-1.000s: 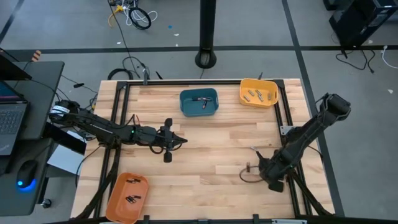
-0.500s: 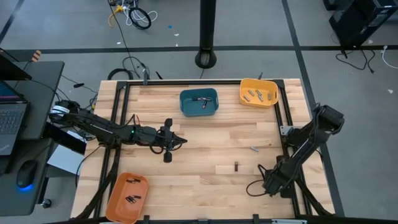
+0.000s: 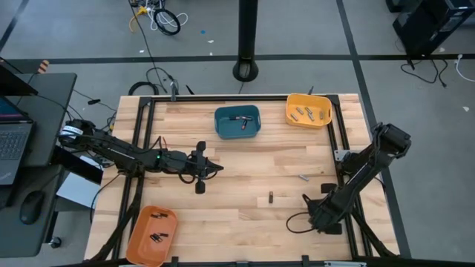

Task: Sort batteries
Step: Put the small black battery into the orange bin

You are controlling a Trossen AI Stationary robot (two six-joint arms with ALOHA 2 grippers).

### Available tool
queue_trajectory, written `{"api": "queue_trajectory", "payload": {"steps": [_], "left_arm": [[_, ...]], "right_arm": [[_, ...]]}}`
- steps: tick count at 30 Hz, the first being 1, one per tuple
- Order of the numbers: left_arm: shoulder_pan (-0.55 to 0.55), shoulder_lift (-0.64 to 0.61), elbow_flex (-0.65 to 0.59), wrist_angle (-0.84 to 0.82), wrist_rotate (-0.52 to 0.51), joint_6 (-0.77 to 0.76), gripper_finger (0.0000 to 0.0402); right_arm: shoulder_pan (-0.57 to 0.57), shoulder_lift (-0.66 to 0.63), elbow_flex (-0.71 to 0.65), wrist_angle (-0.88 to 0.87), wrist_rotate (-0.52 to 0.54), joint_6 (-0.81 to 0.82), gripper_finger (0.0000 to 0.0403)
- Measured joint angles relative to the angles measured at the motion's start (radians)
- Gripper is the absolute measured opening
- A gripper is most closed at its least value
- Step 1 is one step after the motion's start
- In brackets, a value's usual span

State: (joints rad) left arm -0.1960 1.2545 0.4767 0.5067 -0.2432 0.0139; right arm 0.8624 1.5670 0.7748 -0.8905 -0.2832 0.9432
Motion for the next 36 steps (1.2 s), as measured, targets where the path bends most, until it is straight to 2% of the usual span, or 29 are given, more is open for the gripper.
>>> {"api": "queue_trajectory", "payload": {"steps": [5, 7, 11, 14, 20, 25, 31, 36], "left_arm": [[0.0, 0.0, 0.0, 0.005, 0.0, 0.0, 0.0006], [0.0, 0.0, 0.0, 0.004, 0.0, 0.0, 0.0006], [0.0, 0.0, 0.0, 0.004, 0.0, 0.0, 0.0006], [0.0, 0.0, 0.0, 0.003, 0.0, 0.0, 0.0006], [0.0, 0.0, 0.0, -0.001, 0.0, 0.0, 0.0006], [0.0, 0.0, 0.0, -0.002, 0.0, 0.0, 0.0006], [0.0, 0.0, 0.0, -0.002, 0.0, 0.0, 0.0006], [0.0, 0.0, 0.0, -0.003, 0.0, 0.0, 0.0006]], "right_arm": [[-0.033, -0.034, 0.053, -0.027, 0.049, 0.009, 0.0009], [-0.044, -0.042, 0.065, -0.029, 0.046, 0.072, 0.0012], [-0.082, -0.046, 0.072, -0.014, -0.036, 0.36, 0.0026], [-0.094, -0.046, 0.072, 0.038, -0.045, 0.585, 0.0044], [-0.094, -0.042, 0.071, 0.075, 0.073, 0.84, 0.009], [-0.093, -0.037, 0.051, 0.101, 0.147, 0.932, 0.0122], [-0.096, 0.001, 0.03, 0.195, 0.185, 0.934, 0.0143], [-0.106, 0.004, 0.029, 0.201, 0.203, 0.932, 0.0152]]}}
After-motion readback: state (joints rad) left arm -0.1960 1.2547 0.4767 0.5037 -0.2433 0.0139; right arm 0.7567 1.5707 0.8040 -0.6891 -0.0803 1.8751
